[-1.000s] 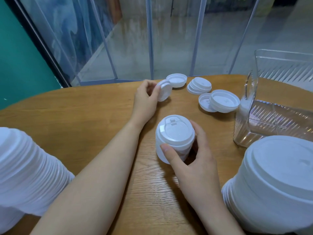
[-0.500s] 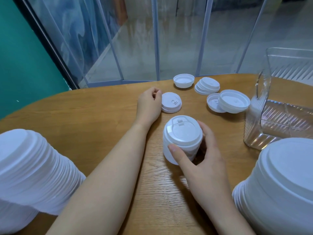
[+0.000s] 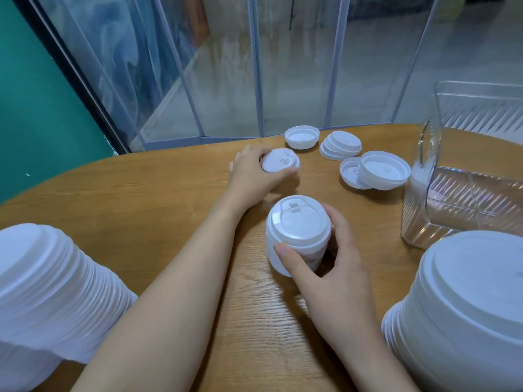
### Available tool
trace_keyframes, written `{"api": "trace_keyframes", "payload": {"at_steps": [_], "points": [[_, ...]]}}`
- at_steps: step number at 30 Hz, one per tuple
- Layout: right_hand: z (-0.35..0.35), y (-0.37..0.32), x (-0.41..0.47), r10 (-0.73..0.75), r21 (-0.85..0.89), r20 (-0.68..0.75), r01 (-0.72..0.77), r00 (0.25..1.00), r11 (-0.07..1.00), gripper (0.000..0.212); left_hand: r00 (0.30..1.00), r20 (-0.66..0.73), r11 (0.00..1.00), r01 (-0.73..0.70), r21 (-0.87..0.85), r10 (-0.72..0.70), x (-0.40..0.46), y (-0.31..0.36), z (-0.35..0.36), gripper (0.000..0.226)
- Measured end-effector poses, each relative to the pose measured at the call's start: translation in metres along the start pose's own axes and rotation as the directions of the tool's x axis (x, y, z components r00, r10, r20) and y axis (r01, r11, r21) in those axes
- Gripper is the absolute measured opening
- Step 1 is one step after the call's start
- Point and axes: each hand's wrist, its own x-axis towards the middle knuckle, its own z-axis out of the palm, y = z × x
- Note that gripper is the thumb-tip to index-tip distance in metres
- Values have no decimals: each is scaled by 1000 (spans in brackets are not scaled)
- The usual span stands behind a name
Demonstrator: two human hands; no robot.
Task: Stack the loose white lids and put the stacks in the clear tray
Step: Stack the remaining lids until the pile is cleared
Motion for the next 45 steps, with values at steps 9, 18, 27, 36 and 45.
{"api": "trace_keyframes", "payload": {"at_steps": [9,18,27,36,45], "points": [[0,1,-4,-1,25,21,0,1000,1000,81,988,139,992,-51,-114,67,-63,87,-93,62],[-2,-1,-8,24,53,49,-27,999,998,77,936,352,999,-31,24,21,-125,90,-106,69],[0,0,-6,-6,52,39,4,999,999,75,907,420,986,-84,146,15,-120,97,-101,59],[-1,0,-6,-29,76,33,27,999,997,78,898,440,955,-129,268,-2,-113,105,-98,62],[1,1,-6,-40,67,2,40,999,997,79,887,460,966,-152,209,40,-88,114,-100,46]]}}
